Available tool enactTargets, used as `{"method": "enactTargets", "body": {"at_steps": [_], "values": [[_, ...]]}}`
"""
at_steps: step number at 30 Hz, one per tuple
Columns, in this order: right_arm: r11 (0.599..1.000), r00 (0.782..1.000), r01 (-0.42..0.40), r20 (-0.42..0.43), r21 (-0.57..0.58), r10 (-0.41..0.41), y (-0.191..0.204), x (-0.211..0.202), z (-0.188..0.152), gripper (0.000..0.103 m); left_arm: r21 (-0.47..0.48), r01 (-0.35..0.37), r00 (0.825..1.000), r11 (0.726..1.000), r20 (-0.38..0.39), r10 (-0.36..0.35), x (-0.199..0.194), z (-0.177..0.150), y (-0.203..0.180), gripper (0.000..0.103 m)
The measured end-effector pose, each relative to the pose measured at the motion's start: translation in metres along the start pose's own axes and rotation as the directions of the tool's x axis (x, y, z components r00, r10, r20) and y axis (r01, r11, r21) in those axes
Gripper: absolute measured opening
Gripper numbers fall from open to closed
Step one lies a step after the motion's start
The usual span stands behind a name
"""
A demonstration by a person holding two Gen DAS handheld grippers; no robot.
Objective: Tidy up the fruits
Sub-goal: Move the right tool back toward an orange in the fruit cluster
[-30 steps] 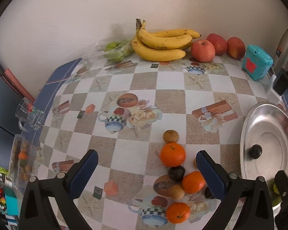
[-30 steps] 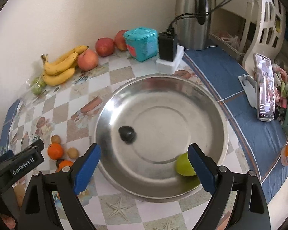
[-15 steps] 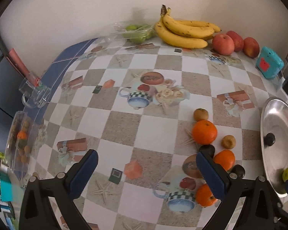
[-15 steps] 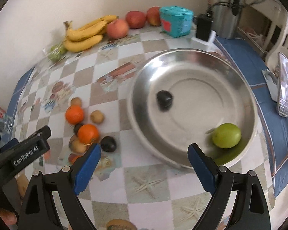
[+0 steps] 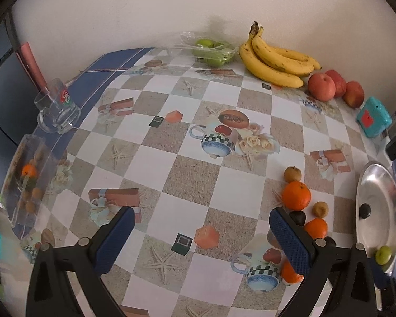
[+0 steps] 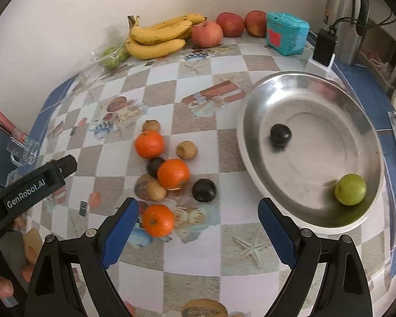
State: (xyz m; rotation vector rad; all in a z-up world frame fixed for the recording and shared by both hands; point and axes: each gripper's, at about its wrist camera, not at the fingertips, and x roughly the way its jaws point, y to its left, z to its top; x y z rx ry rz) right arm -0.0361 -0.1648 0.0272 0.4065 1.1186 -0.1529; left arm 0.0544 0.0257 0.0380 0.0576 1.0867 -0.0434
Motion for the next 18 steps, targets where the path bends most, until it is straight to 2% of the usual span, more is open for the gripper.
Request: {"method": "enactTargets", "body": {"at_steps": [5, 9, 14, 18], "values": [[1.0, 0.999, -0.029, -0.024, -0.009, 0.029, 0.006, 0.007, -0.001, 0.092, -0.001, 0.038, 0.996, 0.999, -0.076, -0.038, 0.016, -0.004, -0.003, 0.103], [0.999, 0.997, -0.048, -0.06, 0.0, 0.048, 0.009, 0.017, -0.004, 0.092, -0.021, 0.065, 0.983, 0.998, -0.171, -0.068, 0.036, -0.011, -0.005, 0.103], [0.999, 0.993, -0.051, -0.103, 0.002, 0.051, 0.012, 0.03, -0.009, 0.088, -0.012, 0.025, 0.967, 1.0, -0.252, -0.027, 0.06, -0.02, -0.008, 0.103], [0.998, 0.989, -0.055, -0.138, -0.013, 0.053, 0.017, 0.041, -0.012, 0.088, -0.021, 0.007, 0.959, 1.0, -0.284, -0.013, 0.069, -0.024, -0.008, 0.103]]}}
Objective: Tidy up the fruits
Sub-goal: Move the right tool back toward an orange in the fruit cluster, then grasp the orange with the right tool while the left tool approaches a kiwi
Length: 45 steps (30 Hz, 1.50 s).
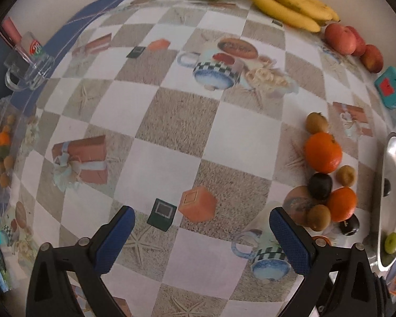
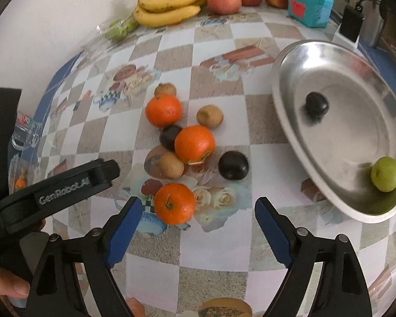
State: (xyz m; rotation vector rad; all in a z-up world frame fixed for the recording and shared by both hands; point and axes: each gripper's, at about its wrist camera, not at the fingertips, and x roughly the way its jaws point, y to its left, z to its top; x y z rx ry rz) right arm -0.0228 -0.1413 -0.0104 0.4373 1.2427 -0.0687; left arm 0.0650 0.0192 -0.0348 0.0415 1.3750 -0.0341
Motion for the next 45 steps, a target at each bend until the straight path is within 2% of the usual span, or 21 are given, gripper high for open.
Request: {"method": "enactTargets", "body": {"at_steps": [5, 8, 9, 13, 24, 31, 45], "values": [[0.999, 0.999, 0.006, -0.032, -0.039, -0.008, 0.009, 0.013, -0.001, 0.088, -0.005, -0.011, 1.0, 1.0, -0.008, 0.011, 0.004, -0.001, 0.0, 0.103], [0.998, 0.999, 0.021, -0.046, -0.062, -0.024, 0.013, 0.019, -0.003, 0.084, -0.01, -0.012, 1.0, 1.0, -0.012, 0.011, 0.005, -0.002, 0.001, 0.103], [0.997, 0.998, 0.025, -0.048, -0.068, -0.028, 0.014, 0.021, -0.003, 0.076, -0.01, -0.012, 1.0, 1.0, -0.009, 0.012, 0.005, -0.001, 0.001, 0.103], [0.997, 0.999, 0.033, -0.034, -0.076, -0.035, 0.014, 0.02, -0.002, 0.062, -0.008, -0.012, 1.0, 1.0, -0.003, 0.012, 0.004, 0.003, 0.001, 0.103], [0.996, 0.998, -0.046, -0.041, -0.073, 0.043, 0.017, 0.017, -0.003, 0.038, -0.003, -0.015, 1.0, 1.0, 0.007, 0.015, -0.002, 0.005, 0.0, 0.103], [0.996, 0.997, -0.062, -0.043, -0.06, 0.059, 0.015, 0.016, -0.001, 0.037, -0.013, -0.011, 1.0, 1.0, 0.015, 0.011, -0.004, 0.006, 0.001, 0.103], [0.997, 0.997, -0.082, 0.011, -0.012, 0.083, 0.002, -0.005, 0.004, 0.037, -0.023, 0.009, 0.999, 1.0, 0.042, -0.008, -0.02, 0.006, 0.004, 0.103]]}}
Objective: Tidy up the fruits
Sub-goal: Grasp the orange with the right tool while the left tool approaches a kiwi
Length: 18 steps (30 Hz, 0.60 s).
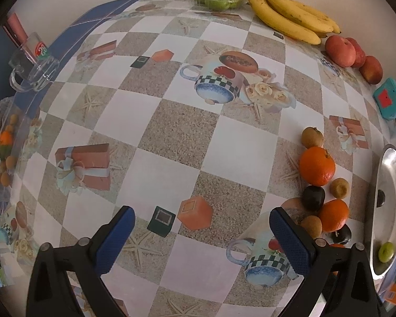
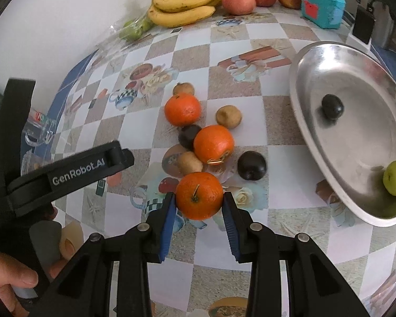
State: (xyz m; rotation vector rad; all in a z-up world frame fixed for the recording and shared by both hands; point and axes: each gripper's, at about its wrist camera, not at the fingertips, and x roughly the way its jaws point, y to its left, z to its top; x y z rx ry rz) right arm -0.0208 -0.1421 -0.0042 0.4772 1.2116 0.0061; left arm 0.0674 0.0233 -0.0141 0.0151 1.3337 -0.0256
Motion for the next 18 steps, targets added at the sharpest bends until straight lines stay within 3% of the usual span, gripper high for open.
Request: {"method": "enactTargets", "body": {"at_steps": [12, 18], "values": [[0.987, 0.993, 0.039, 0.107, 0.156, -0.056, -0.058, -0.036, 0.011, 0.037, 0.057, 0.04, 0.999, 0.998, 0.016, -0.041, -0.01, -0.007, -0.025, 0.101], [0.973, 0.991, 0.045, 0.113, 0.225, -0.072, -0.082, -0.042, 0.012, 0.037, 0.136, 0.136, 0.99, 0.981, 0.029, -0.141, -0.016, -0.012, -0.048, 0.085]]}}
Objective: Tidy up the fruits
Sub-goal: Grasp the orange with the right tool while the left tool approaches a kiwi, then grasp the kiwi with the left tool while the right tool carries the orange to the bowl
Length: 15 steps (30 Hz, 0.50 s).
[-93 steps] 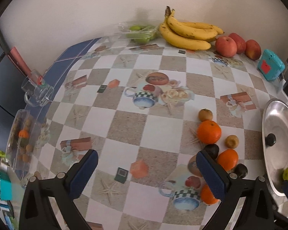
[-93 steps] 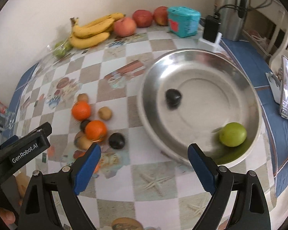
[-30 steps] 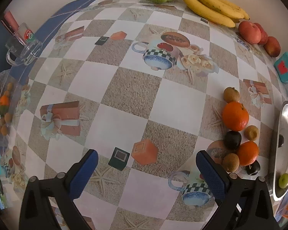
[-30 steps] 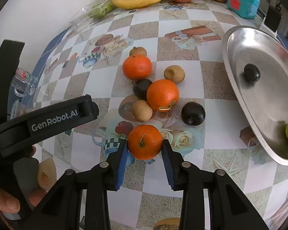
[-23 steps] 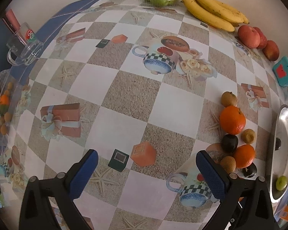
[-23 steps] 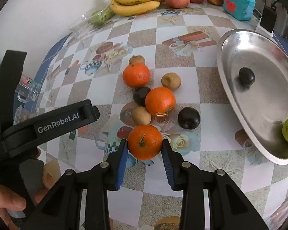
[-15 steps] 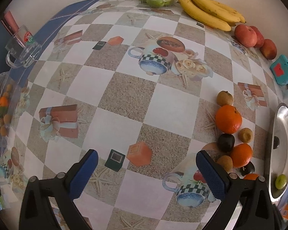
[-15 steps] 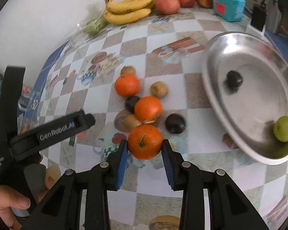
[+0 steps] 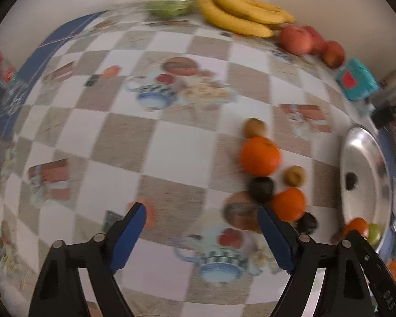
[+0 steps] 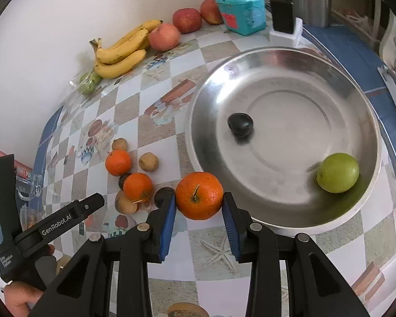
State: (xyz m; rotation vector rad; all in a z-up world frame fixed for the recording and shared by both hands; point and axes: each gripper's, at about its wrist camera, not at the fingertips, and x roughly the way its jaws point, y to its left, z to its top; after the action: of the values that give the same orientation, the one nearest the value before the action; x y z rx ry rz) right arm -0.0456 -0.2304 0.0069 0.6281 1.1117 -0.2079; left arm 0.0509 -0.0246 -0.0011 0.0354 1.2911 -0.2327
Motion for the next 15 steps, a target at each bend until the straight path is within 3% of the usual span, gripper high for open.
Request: {"method": "enactTargets", "body": {"at_steps": [8, 15], "values": [[1.0, 1.0, -0.013, -0.003, 0.003, 0.013, 0.0, 0.0, 0.0, 0.037, 0.126, 0.059, 0.998, 0.99, -0.044, -0.054, 0.004, -0.008, -0.027, 0.055], [1.0, 1.0, -0.017, -0.018, 0.009, 0.017, -0.001, 0.002, 0.0, 0.037, 0.179, 0.071, 0.996, 0.981, -0.06, -0.061, 0.012, -0.009, -0.038, 0.042]]}}
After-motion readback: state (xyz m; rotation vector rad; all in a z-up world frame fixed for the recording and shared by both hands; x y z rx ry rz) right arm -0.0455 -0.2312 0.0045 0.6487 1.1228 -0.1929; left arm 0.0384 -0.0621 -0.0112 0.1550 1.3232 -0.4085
